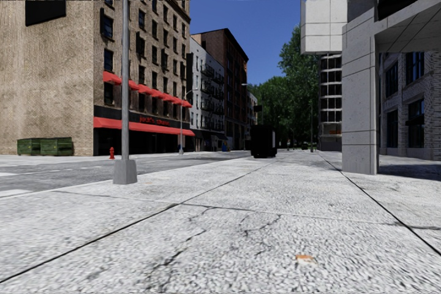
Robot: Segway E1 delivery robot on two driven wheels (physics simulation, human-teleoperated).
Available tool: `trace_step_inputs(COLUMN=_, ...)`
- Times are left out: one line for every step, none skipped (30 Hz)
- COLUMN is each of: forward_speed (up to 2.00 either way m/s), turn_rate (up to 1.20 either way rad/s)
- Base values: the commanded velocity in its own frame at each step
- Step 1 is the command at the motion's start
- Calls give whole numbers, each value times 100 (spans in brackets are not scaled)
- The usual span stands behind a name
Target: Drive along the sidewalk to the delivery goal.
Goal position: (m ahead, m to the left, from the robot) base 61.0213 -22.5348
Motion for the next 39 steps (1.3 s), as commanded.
trace_step_inputs(forward_speed=200, turn_rate=-79)
trace_step_inputs(forward_speed=200, turn_rate=-79)
trace_step_inputs(forward_speed=200, turn_rate=-79)
trace_step_inputs(forward_speed=200, turn_rate=-79)
trace_step_inputs(forward_speed=200, turn_rate=-79)
trace_step_inputs(forward_speed=200, turn_rate=-79)
trace_step_inputs(forward_speed=200, turn_rate=-79)
trace_step_inputs(forward_speed=200, turn_rate=-79)
trace_step_inputs(forward_speed=200, turn_rate=-79)
trace_step_inputs(forward_speed=200, turn_rate=-79)
trace_step_inputs(forward_speed=200, turn_rate=-79)
trace_step_inputs(forward_speed=200, turn_rate=-79)
trace_step_inputs(forward_speed=200, turn_rate=0)
trace_step_inputs(forward_speed=200, turn_rate=0)
trace_step_inputs(forward_speed=200, turn_rate=0)
trace_step_inputs(forward_speed=200, turn_rate=0)
trace_step_inputs(forward_speed=200, turn_rate=0)
trace_step_inputs(forward_speed=200, turn_rate=0)
trace_step_inputs(forward_speed=200, turn_rate=0)
trace_step_inputs(forward_speed=200, turn_rate=0)
trace_step_inputs(forward_speed=200, turn_rate=0)
trace_step_inputs(forward_speed=200, turn_rate=0)
trace_step_inputs(forward_speed=200, turn_rate=0)
trace_step_inputs(forward_speed=200, turn_rate=0)
trace_step_inputs(forward_speed=200, turn_rate=0)
trace_step_inputs(forward_speed=200, turn_rate=0)
trace_step_inputs(forward_speed=200, turn_rate=0)
trace_step_inputs(forward_speed=200, turn_rate=0)
trace_step_inputs(forward_speed=200, turn_rate=0)
trace_step_inputs(forward_speed=200, turn_rate=0)
trace_step_inputs(forward_speed=200, turn_rate=0)
trace_step_inputs(forward_speed=200, turn_rate=0)
trace_step_inputs(forward_speed=200, turn_rate=0)
trace_step_inputs(forward_speed=200, turn_rate=0)
trace_step_inputs(forward_speed=200, turn_rate=0)
trace_step_inputs(forward_speed=200, turn_rate=0)
trace_step_inputs(forward_speed=200, turn_rate=1)
trace_step_inputs(forward_speed=200, turn_rate=18)
trace_step_inputs(forward_speed=200, turn_rate=42)
